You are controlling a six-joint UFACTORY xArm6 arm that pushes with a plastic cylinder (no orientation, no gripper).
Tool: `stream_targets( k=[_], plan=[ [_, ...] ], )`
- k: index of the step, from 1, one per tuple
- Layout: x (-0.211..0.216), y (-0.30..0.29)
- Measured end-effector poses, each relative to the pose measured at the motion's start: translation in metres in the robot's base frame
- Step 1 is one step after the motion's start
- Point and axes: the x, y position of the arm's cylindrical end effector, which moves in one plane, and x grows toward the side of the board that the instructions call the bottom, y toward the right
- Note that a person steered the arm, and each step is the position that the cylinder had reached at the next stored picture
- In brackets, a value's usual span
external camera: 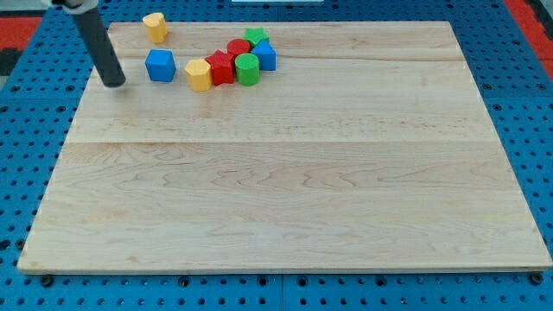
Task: Slide blue cube to the yellow hexagon
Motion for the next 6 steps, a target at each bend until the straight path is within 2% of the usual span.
stream_targets(
  k=[1, 2, 4, 6],
  plan=[
    [-0.039, -0.008],
    [-0.041, 0.012],
    [-0.009, 0.069],
    [0.001, 0.092]
  ],
)
